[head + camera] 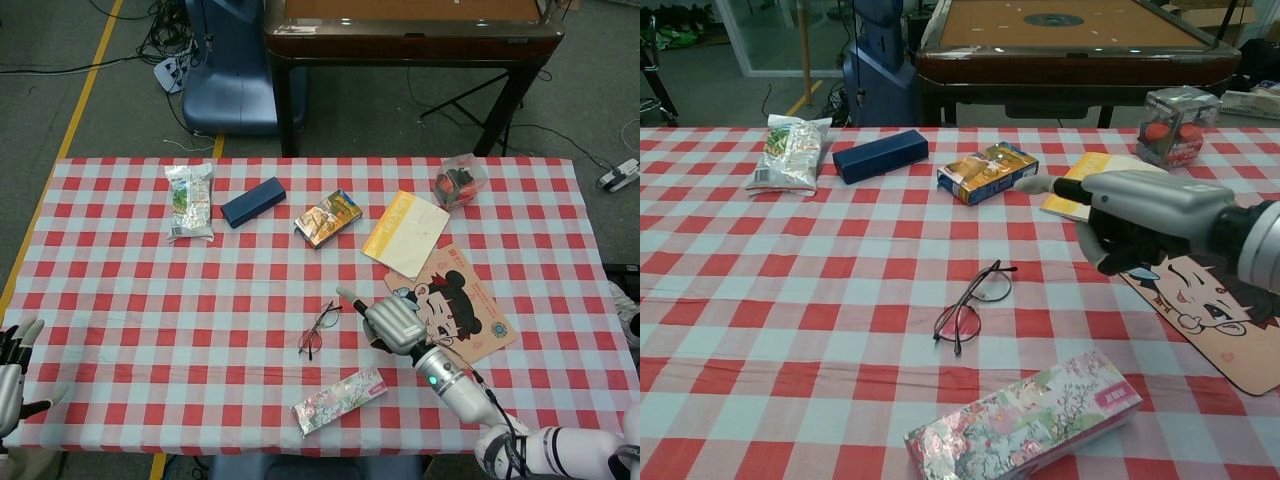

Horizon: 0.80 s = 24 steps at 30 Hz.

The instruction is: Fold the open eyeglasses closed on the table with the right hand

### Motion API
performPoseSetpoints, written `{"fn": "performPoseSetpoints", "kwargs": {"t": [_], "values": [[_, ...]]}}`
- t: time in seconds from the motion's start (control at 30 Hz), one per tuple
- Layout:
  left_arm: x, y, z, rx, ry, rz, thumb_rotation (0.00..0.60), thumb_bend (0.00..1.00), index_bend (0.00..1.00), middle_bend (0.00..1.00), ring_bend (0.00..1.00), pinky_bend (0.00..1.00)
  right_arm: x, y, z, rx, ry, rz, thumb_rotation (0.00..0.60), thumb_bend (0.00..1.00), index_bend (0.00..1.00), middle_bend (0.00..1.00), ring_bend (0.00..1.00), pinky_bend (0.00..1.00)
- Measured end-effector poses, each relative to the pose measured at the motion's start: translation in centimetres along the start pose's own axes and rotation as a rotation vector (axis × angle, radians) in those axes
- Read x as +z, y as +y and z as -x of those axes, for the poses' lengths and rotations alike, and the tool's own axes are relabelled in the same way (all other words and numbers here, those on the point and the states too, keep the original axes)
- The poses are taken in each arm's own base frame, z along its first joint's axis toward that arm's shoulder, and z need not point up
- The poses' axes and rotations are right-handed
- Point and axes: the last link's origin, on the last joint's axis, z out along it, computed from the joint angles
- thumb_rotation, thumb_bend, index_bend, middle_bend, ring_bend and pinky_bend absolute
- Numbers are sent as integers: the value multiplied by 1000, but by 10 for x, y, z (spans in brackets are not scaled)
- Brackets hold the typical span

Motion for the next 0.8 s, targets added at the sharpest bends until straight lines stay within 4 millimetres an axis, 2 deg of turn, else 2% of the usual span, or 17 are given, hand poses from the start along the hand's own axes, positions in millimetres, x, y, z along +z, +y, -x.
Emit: {"fn": "performPoseSetpoints", "kwargs": {"t": [0.1, 0.2, 0.3, 0.37, 0.47, 0.7, 0.8], "values": [[2, 3, -1, -1, 3, 11, 600, 164, 0, 0, 0, 0, -22, 17, -12, -35, 55, 72, 600, 760, 0, 834, 872, 901], [3, 6, -1, -1, 5, 19, 600, 164, 0, 0, 0, 0, -47, 36, -20, -66, 98, 150, 600, 751, 0, 705, 737, 809], [4, 8, -2, -2, 12, 25, 600, 165, 0, 0, 0, 0, -73, 52, -25, -92, 127, 227, 600, 676, 0, 557, 587, 712], [5, 9, -3, -2, 18, 27, 600, 165, 0, 0, 0, 0, -86, 59, -25, -98, 142, 268, 600, 637, 0, 431, 454, 620], [5, 11, -4, -1, 21, 32, 600, 164, 0, 0, 0, 0, -107, 68, -26, -103, 173, 329, 600, 633, 0, 326, 337, 530], [5, 18, -8, -4, 34, 53, 600, 164, 0, 0, 0, 0, -152, 89, -29, -93, 258, 459, 600, 633, 0, 300, 310, 514], [5, 20, -8, -5, 37, 59, 600, 165, 0, 0, 0, 0, -162, 92, -30, -98, 274, 475, 600, 633, 0, 300, 310, 514]]}}
